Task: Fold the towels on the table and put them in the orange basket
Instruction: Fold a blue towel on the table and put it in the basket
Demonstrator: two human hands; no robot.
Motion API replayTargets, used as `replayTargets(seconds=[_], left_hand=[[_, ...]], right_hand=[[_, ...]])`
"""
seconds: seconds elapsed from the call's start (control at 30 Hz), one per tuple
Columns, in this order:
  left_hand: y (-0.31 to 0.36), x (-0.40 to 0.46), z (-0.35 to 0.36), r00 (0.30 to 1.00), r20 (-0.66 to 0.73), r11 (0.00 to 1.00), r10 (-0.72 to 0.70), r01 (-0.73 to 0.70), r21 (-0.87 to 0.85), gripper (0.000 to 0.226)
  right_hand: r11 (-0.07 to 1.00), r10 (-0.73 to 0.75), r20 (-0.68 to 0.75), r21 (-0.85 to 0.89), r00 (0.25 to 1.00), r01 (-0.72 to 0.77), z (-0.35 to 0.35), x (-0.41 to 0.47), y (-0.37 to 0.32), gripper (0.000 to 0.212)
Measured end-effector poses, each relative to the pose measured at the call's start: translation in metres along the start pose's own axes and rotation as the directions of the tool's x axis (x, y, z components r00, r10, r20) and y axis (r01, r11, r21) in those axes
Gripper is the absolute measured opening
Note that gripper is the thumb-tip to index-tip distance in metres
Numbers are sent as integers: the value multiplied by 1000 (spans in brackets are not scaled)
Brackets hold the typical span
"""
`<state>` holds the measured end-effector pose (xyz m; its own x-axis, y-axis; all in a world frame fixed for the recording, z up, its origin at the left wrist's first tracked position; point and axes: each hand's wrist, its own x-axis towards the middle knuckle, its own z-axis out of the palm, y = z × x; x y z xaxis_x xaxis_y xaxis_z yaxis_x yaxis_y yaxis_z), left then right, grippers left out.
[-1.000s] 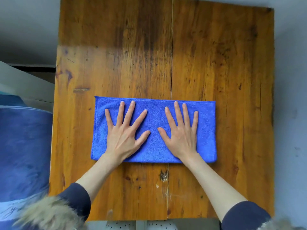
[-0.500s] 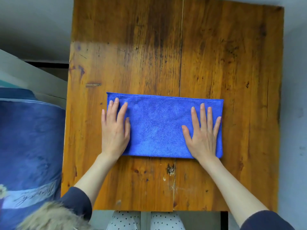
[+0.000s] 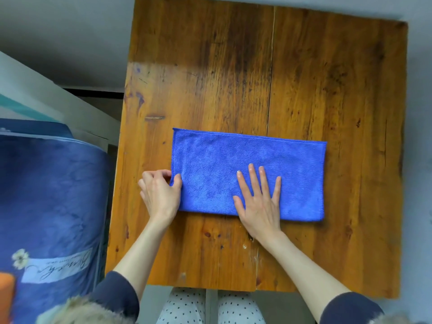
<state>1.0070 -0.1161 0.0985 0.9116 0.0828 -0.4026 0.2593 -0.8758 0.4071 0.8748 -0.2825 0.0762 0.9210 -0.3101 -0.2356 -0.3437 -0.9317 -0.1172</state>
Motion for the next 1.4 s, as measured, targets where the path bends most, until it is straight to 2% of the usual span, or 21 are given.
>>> replayTargets(seconds=[0.17, 0.27, 0.33, 0.4, 0.43, 0.5, 0.63, 0.77, 0.9, 0.97, 1.17, 1.33, 1.4], left_hand=[[8, 18, -13, 996, -3, 984, 84, -84, -157, 15], [19, 45, -32, 997, 24, 973, 75, -67, -219, 16], [27, 65, -46, 992, 122, 949, -18, 55, -310, 25], [36, 74, -61, 947, 305, 859, -100, 237, -454, 30], [40, 76, -67, 918, 380, 817, -113, 304, -490, 30], [50, 72, -77, 890, 447, 776, -91, 345, -529, 27], [77, 47, -82, 921, 389, 769, -10, 256, -586, 25], [120, 9, -70, 932, 333, 798, 140, 93, -595, 28], [165, -32, -30, 908, 235, 845, 346, -194, -499, 25], [182, -50, 1, 891, 227, 855, 393, -263, -447, 24], [201, -72, 76, 883, 288, 904, 370, -272, -328, 27], [206, -74, 95, 900, 245, 915, 360, -289, -283, 29], [204, -77, 100, 885, 277, 917, 374, -308, -254, 30]], right_hand=[[999, 26, 40, -32, 999, -25, -6, 18, -11, 57], [1000, 26, 55, -3, 998, -26, -13, 44, -19, 59], [1000, 19, 94, 0, 995, -19, -19, 61, -24, 59], [1000, 4, 118, 18, 993, -6, -24, 69, -27, 59], [999, -6, 119, 40, 993, 1, -28, 70, -27, 59], [995, -16, 98, 101, 995, 6, -36, 63, -24, 58], [942, 100, 6, 322, 995, -97, -48, 36, 3, 50], [760, 296, 11, 604, 955, -242, -60, 15, 38, 35], [643, 346, 52, 714, 937, -277, -68, 0, 68, 29], [592, 361, 92, 746, 928, -304, -67, -4, 81, 28], [390, 393, 283, 810, 875, -438, -63, -7, 110, 29], [314, 345, 385, 812, 856, -492, -61, -3, 119, 31], [284, 342, 403, 817, 849, -502, -61, 0, 121, 32]])
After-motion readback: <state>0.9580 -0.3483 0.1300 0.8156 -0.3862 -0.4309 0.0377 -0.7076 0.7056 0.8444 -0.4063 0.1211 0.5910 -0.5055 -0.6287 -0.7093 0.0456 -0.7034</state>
